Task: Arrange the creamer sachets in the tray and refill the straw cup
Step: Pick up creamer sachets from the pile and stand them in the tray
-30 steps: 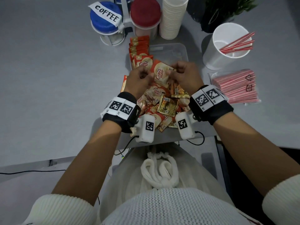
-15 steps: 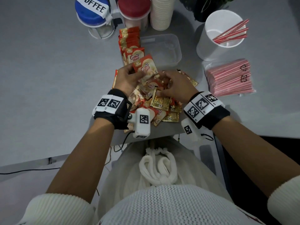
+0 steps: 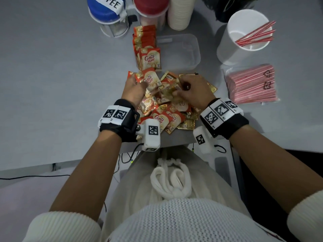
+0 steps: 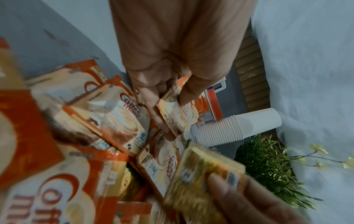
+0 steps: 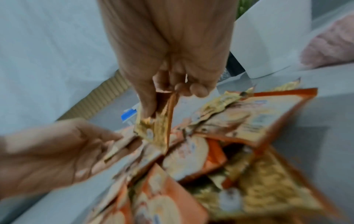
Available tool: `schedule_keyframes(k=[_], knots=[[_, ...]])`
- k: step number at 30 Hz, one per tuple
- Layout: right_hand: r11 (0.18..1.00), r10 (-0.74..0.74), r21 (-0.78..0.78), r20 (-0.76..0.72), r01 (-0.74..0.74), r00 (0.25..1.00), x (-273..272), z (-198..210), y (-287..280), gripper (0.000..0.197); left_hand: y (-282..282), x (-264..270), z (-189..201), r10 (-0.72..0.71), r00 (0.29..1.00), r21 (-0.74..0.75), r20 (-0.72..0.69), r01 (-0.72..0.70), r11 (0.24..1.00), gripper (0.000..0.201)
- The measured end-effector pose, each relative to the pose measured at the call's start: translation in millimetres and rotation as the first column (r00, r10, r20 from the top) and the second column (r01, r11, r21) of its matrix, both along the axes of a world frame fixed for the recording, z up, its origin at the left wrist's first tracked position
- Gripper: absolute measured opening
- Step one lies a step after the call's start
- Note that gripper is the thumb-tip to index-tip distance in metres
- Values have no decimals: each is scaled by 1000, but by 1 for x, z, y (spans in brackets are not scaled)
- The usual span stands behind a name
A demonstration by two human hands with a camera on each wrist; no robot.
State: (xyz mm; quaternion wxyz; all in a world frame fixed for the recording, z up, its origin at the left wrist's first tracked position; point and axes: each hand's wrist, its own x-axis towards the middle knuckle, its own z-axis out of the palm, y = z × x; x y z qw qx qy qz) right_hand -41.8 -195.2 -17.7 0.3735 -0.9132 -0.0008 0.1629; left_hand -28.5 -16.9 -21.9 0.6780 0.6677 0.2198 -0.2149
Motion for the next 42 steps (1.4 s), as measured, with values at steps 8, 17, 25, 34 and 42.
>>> schedule_keyframes(k=[8,17,25,34,42], knots=[[995,-7,95,454,-40,891,3,10,21,21,-11,5,16,-47,997,-113,-58,40,993,30],[985,144,19,481,-174,865,-8,-5,20,31,-10,3,14,-36,999,-125,12,37,991,30],[918,-287,319,125,236,950,6,4,26,19,-13,3,14,-62,993,-37,97,66,997,29],[986,-148,-61,84,153,985,11,-2,22,25,-9,6,12,-75,994,12,84,74,997,36],[891,14,-452,-59,-39,998,0,-12,32,88,10,2,1,64,995,-2,74,-64,998,25]])
